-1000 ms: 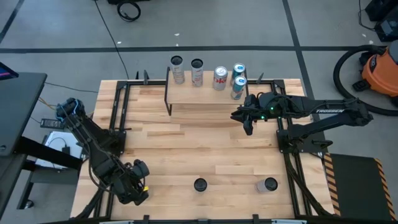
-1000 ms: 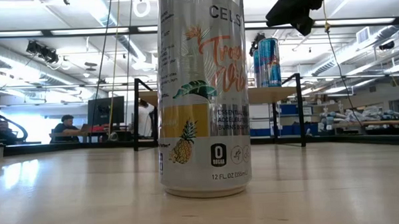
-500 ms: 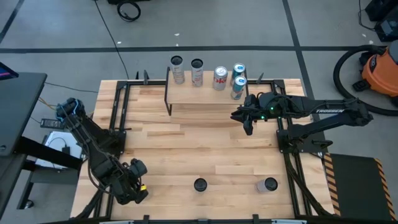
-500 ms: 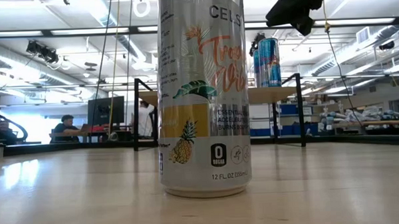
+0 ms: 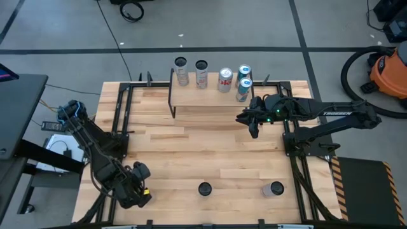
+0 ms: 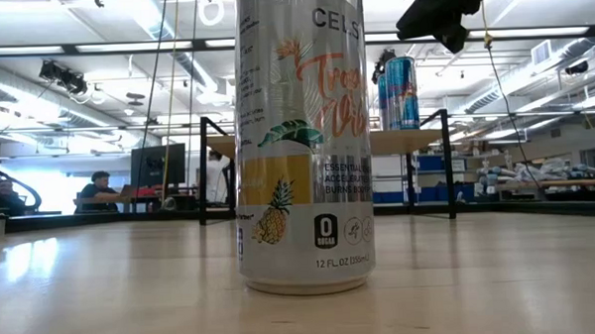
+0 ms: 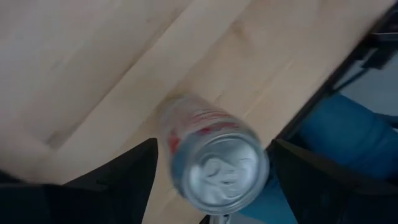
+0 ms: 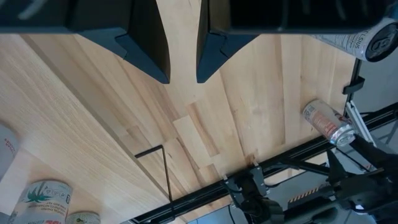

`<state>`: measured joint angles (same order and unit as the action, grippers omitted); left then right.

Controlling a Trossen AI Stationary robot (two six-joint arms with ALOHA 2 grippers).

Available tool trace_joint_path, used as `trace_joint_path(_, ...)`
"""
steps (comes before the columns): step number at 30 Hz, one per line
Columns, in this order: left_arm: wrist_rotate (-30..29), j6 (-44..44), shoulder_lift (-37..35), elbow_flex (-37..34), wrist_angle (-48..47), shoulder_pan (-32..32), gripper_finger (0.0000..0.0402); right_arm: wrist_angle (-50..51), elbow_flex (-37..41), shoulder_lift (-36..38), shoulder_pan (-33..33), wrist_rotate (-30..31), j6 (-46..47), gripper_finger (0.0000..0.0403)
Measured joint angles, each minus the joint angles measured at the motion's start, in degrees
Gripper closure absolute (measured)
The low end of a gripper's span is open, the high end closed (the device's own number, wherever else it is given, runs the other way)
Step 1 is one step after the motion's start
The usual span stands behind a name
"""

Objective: Place canned beverage on shelf
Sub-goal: Put the red soda can aligned with the other red soda can on the shelf

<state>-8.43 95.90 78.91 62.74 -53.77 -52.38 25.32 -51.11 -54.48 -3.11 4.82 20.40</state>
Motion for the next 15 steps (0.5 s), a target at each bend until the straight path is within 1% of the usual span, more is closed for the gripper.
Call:
trace_joint_path(4, 1.08, 2.09, 0.0, 0.0, -2.18, 0.0, 0.0088, 0.0, 0.0, 0.0, 0.0, 0.01, -0.02, 0.0316)
trace_joint_path(15, 2.28, 3.91, 0.57, 0.0, -1.73, -0.27, 0.0088, 0.0, 0.0, 0.02, 0.0, 0.0, -0.01, 0.0316)
